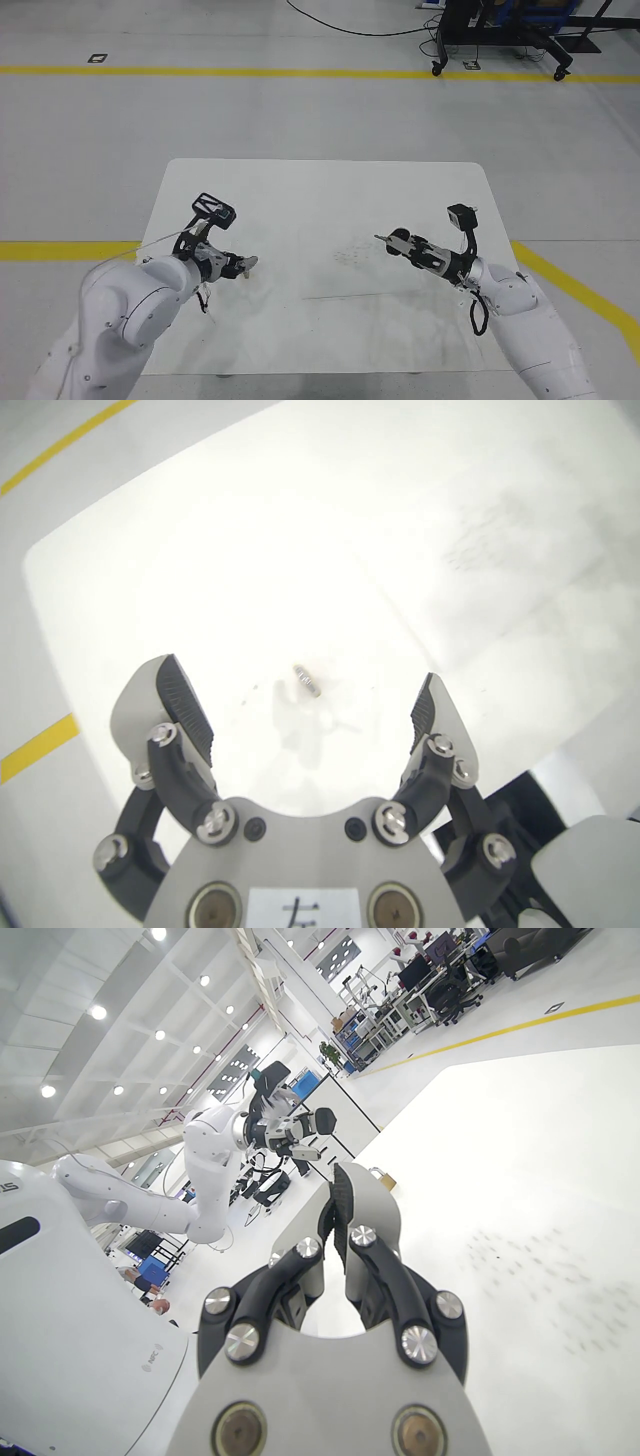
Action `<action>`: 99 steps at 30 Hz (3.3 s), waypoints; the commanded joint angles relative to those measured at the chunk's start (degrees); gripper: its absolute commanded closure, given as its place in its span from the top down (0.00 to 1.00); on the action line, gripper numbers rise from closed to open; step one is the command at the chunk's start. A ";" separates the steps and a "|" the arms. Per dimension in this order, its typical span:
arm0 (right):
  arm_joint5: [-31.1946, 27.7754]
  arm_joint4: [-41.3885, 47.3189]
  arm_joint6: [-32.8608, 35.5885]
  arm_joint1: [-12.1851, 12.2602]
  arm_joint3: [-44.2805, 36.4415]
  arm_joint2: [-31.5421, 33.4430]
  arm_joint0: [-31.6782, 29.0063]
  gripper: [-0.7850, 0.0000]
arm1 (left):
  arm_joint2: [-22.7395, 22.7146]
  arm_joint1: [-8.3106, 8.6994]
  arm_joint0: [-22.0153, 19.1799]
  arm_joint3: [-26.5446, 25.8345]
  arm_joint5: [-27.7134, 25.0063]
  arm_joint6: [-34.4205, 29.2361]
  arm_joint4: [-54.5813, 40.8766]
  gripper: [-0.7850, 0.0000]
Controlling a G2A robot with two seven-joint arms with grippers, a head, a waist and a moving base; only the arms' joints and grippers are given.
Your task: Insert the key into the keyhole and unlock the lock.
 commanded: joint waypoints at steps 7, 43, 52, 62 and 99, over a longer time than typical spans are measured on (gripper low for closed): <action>0.00 0.00 0.00 0.00 0.00 0.00 0.00 0.00 | 6.61 -0.83 -1.83 3.82 3.87 -4.29 4.51 1.00; 0.00 0.00 0.00 0.00 0.00 0.00 0.00 0.00 | 17.00 -5.38 -6.01 15.24 20.57 2.61 9.63 0.28; 0.00 0.00 0.00 0.00 0.00 0.00 0.00 0.00 | 15.98 -5.91 -5.73 15.62 20.66 2.99 8.56 0.00; 0.00 0.00 0.00 0.00 0.00 0.00 0.00 0.00 | 15.02 -6.27 -5.46 16.21 19.75 2.37 9.30 0.00; 0.00 0.00 0.00 0.00 0.00 0.00 0.00 0.00 | 0.61 -7.95 3.78 10.56 5.17 38.94 -24.92 0.00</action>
